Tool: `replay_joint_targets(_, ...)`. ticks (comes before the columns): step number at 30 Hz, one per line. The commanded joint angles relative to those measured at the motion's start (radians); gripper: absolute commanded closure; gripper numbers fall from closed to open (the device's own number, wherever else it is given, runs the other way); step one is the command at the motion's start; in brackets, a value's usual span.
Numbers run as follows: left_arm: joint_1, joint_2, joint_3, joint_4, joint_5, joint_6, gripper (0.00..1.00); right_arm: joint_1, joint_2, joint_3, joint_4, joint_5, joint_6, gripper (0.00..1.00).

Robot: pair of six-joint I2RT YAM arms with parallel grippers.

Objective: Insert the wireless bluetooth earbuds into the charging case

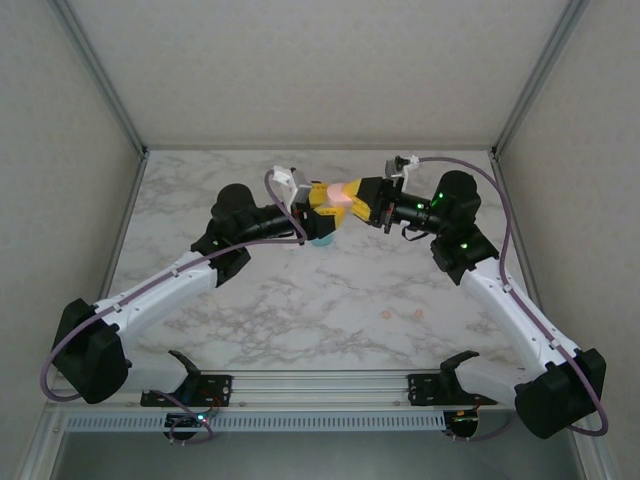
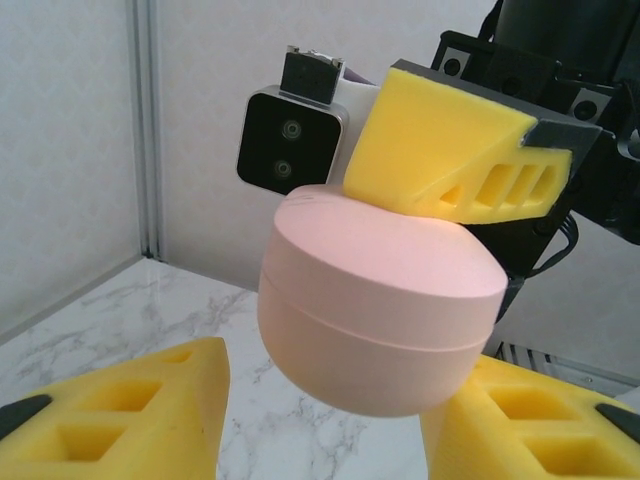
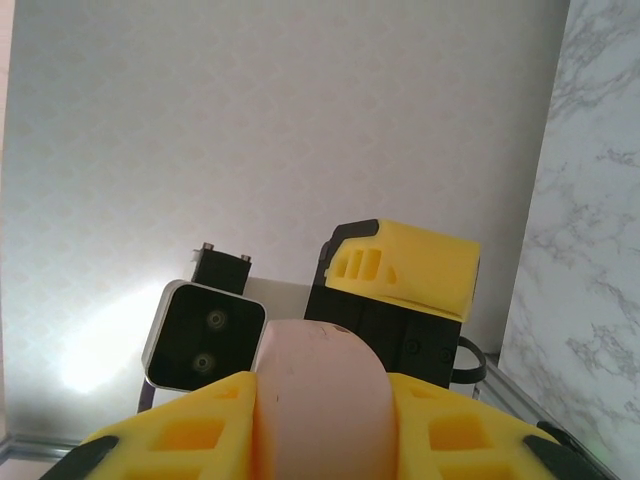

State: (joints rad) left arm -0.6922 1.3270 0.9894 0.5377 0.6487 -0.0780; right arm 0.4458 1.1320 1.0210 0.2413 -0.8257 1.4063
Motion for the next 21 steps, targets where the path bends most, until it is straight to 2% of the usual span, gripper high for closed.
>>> replay_joint_targets(1,-0.006,0.006,0.031,0.104,0.003,-0.041,0.47,0.008,-0.019,-0.024,0.023,0.004,0.010,0.97)
replay_joint_targets(6,-0.007,0.007,0.034,0.109,0.013,-0.041,0.41,0.007,-0.018,-0.035,0.024,0.013,0.011,0.97)
replay_joint_targets(21,-0.006,0.014,0.043,0.048,0.022,-0.004,0.41,0.007,-0.009,-0.047,0.122,0.000,0.069,0.96)
